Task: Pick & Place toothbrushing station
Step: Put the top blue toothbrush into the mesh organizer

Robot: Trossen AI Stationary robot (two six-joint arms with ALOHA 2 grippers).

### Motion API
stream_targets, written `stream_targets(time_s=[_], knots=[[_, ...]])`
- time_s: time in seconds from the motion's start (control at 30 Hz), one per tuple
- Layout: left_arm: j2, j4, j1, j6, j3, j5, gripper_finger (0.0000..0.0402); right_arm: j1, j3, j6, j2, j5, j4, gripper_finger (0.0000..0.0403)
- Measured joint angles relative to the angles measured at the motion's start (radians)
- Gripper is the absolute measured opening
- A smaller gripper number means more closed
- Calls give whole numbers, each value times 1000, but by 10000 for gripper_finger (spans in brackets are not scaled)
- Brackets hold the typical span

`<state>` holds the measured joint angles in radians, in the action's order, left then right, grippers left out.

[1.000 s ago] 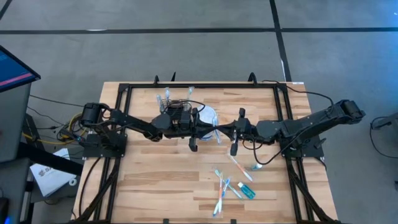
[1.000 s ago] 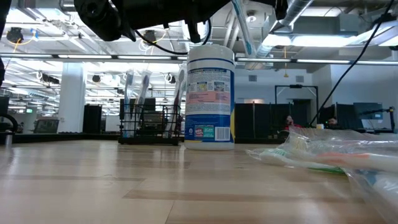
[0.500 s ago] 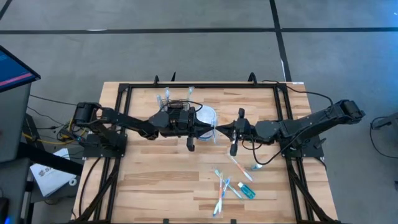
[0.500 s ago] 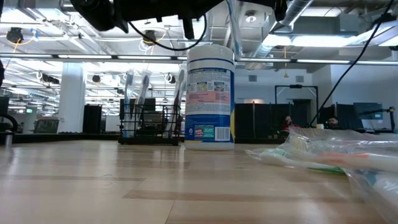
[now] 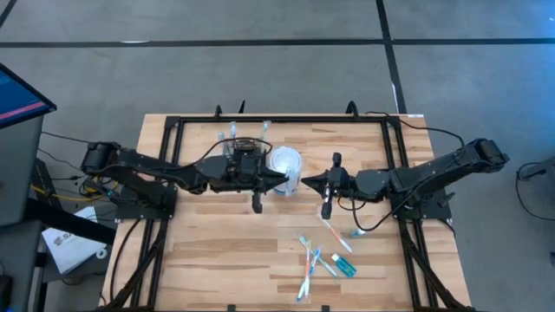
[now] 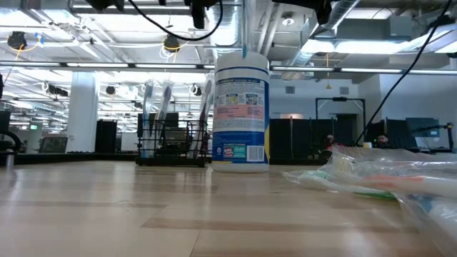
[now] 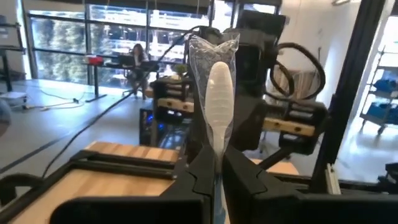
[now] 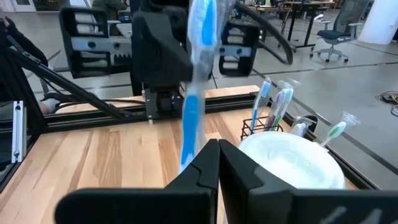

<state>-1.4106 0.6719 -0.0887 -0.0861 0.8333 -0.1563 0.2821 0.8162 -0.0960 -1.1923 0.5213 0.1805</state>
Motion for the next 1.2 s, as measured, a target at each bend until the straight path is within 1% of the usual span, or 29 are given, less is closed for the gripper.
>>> stream_targets(time_s=[0.43,0.63,0.8,0.97,1.1,1.2], knots=[[102,-191,-23,30,-4,-145,5,3,0,-7,0,0,-30,0],[198,-193,-23,26,-101,-208,5,6,0,-9,0,-1,-43,0],[308,-143,-23,8,-210,-277,5,6,0,-9,0,-1,-42,0],[367,-130,-19,22,-287,-415,5,6,0,-9,0,-1,-38,0],[371,-62,0,27,-331,-423,5,5,0,-9,0,-1,-37,0],[350,-2,28,30,-350,-423,5,5,0,-4,0,0,-35,0]])
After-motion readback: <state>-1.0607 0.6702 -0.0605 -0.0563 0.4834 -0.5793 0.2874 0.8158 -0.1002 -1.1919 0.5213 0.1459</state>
